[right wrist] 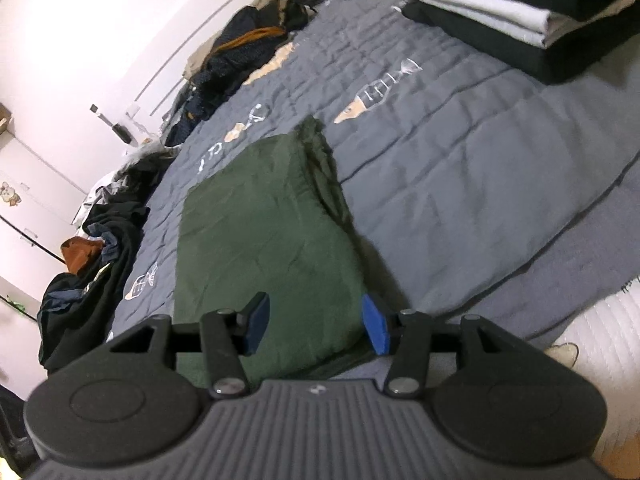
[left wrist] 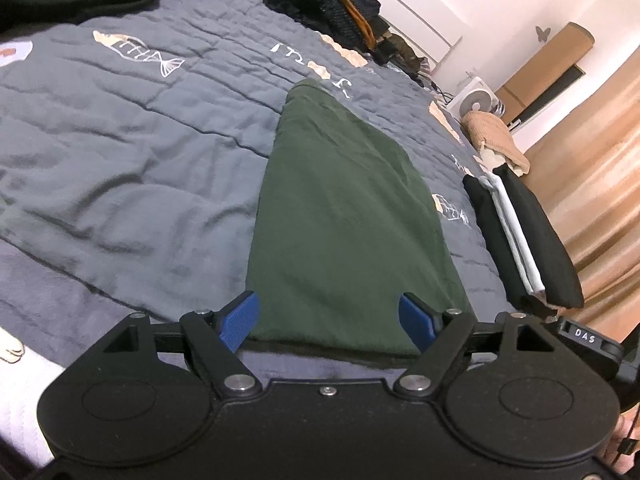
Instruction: Fold clothes
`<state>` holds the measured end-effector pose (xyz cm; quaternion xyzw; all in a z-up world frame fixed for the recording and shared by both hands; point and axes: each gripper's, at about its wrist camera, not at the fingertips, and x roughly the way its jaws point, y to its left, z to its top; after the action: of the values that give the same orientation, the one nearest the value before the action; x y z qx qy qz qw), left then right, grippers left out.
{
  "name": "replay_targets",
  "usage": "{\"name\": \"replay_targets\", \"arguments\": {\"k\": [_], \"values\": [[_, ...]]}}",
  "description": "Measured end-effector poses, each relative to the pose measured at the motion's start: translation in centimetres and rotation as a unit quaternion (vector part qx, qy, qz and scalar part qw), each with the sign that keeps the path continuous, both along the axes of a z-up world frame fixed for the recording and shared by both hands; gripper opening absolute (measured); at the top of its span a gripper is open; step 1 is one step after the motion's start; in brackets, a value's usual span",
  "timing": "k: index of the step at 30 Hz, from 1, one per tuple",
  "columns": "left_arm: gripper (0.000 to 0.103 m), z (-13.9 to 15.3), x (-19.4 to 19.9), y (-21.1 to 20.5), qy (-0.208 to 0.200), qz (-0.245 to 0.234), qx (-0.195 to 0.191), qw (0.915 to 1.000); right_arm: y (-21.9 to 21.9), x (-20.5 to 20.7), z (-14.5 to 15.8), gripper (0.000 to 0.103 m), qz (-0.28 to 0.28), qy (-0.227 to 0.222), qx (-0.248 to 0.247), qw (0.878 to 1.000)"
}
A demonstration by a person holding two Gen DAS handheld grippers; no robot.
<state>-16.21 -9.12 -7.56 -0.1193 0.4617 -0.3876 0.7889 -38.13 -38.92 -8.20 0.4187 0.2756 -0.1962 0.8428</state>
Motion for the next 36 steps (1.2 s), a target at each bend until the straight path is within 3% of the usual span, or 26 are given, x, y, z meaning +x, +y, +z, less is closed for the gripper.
{"name": "replay_targets", "arguments": {"k": [16,20,31,36], "values": [[0.094,1.5,-3.3,-0.3,-0.073,-0.019,0.040,0.9964,5.0,0.6,0.8,0.056,0.036,0.075,-0.103,0.991],[0.095,1.7,-3.9,-0.6,-0.093,-0.022,0.053,0.9940,5.6,0.4,1.3,0.057,0.044,0.066,-0.128,0.989],[0.096,1.9,-4.9,-0.9,-0.109,-0.025,0.065,0.9917,6.3,-0.7,2.2,0.058,0.024,0.052,-0.115,0.992],[0.096,2.3,-5.2,-1.0,-0.114,-0.031,0.063,0.9910,7.3,-1.8,4.1,0.058,0.011,0.049,-0.117,0.992]]}}
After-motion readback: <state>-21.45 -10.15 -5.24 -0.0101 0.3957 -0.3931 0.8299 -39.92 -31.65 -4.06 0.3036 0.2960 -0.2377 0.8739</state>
